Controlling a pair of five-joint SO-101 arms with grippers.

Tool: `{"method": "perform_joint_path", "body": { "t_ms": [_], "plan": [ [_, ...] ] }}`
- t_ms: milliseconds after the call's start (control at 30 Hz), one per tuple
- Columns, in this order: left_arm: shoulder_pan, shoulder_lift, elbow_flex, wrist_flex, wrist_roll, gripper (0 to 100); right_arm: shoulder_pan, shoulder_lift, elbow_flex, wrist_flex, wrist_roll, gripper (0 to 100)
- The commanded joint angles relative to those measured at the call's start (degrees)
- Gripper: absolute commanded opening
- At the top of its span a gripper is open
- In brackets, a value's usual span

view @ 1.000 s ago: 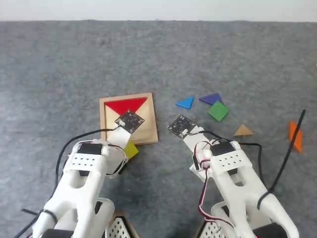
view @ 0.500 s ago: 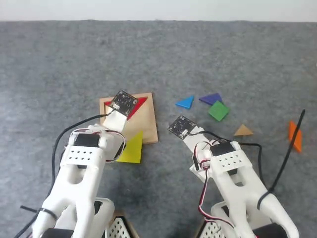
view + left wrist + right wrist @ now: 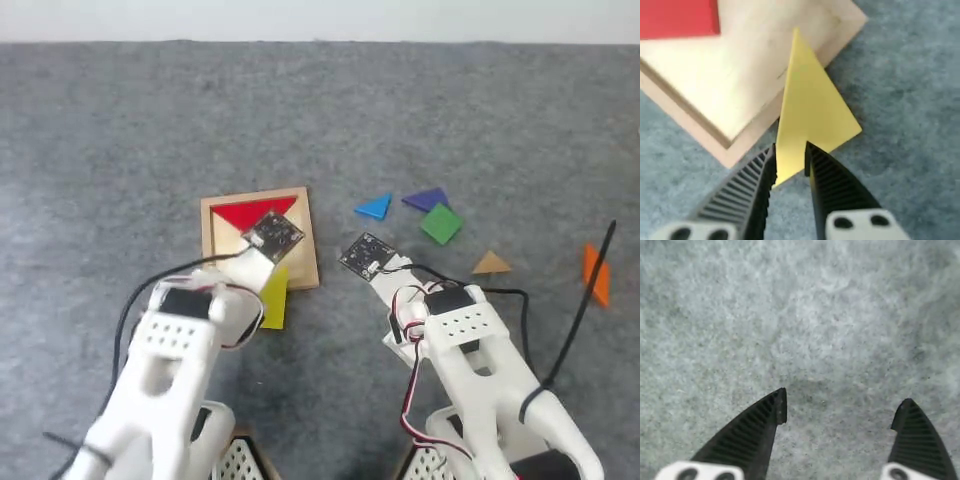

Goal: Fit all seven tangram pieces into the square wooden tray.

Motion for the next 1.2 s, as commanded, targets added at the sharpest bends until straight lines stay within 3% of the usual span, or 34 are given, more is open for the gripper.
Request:
{"method": "perform_joint_path", "body": {
  "t_ms": [0, 200, 467, 600, 833, 967, 1167],
  "plan": [
    [0.6, -13.3, 1.5, 4.8, -4.4, 11, 0.2, 0.3, -0.2, -0.5, -0.5, 32.5],
    [1.4, -14.6, 4.4, 8.8, -17.1, 12, 0.2, 0.3, -0.2, -0.7, -0.5, 32.5],
    [11.9, -2.7, 4.1, 10.3, -26.5, 7, 0.2, 0.3, -0.2, -0.7, -0.5, 32.5],
    [16.5, 4.6, 2.8, 7.9, -26.6, 7, 0.2, 0.3, -0.2, -0.7, -0.5, 32.5],
    [16.5, 15.6, 0.4, 0.9, -22.2, 7, 0.2, 0.3, -0.2, -0.7, -0.5, 32.5],
    [12.9, 18.9, -3.4, -3.4, -17.0, 7, 0.2, 0.3, -0.2, -0.5, -0.5, 32.5],
    [8.2, 22.8, -7.1, -4.4, -16.5, 10, 0.2, 0.3, -0.2, -0.3, -0.5, 32.5]
  ]
}}
